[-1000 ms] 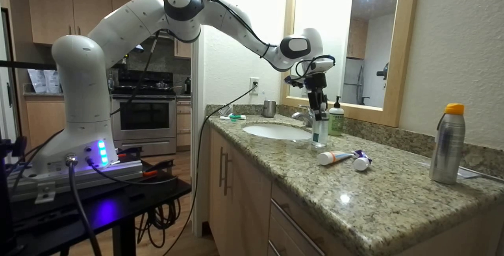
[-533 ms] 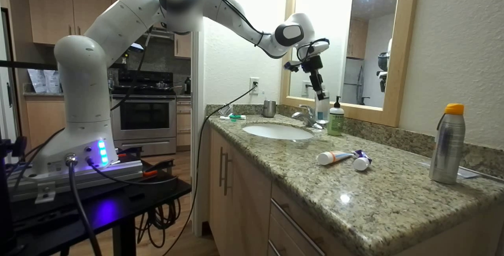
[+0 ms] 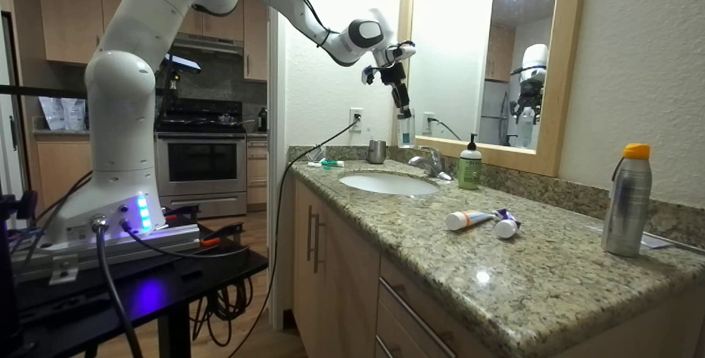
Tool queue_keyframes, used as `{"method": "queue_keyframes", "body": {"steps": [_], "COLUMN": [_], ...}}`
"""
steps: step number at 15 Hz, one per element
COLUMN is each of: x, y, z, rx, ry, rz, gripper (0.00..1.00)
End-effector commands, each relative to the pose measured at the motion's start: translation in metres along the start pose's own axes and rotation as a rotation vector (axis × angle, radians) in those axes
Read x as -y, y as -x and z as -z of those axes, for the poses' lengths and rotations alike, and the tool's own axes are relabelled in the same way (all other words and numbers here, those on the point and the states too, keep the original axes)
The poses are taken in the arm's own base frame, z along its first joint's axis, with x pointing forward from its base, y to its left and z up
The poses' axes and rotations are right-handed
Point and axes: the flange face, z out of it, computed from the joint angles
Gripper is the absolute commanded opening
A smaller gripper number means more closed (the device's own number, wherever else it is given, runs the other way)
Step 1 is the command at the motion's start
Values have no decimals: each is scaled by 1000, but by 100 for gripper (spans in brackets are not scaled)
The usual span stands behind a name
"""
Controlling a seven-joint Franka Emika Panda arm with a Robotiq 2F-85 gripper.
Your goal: Move the clear bottle to the left side of the counter
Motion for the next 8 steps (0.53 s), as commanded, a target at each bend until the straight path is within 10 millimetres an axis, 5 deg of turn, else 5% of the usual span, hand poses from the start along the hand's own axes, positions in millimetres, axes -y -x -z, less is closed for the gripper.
{"method": "queue_keyframes", "body": {"steps": [1, 4, 5, 8], "x": [9, 6, 26, 14], "y": [55, 86, 61, 79], "z": [29, 66, 35, 62], "rx": [-38, -127, -73, -100], "ry": [-29, -89, -39, -78], "rz": [201, 311, 239, 279], "gripper": [38, 38, 63, 63]}}
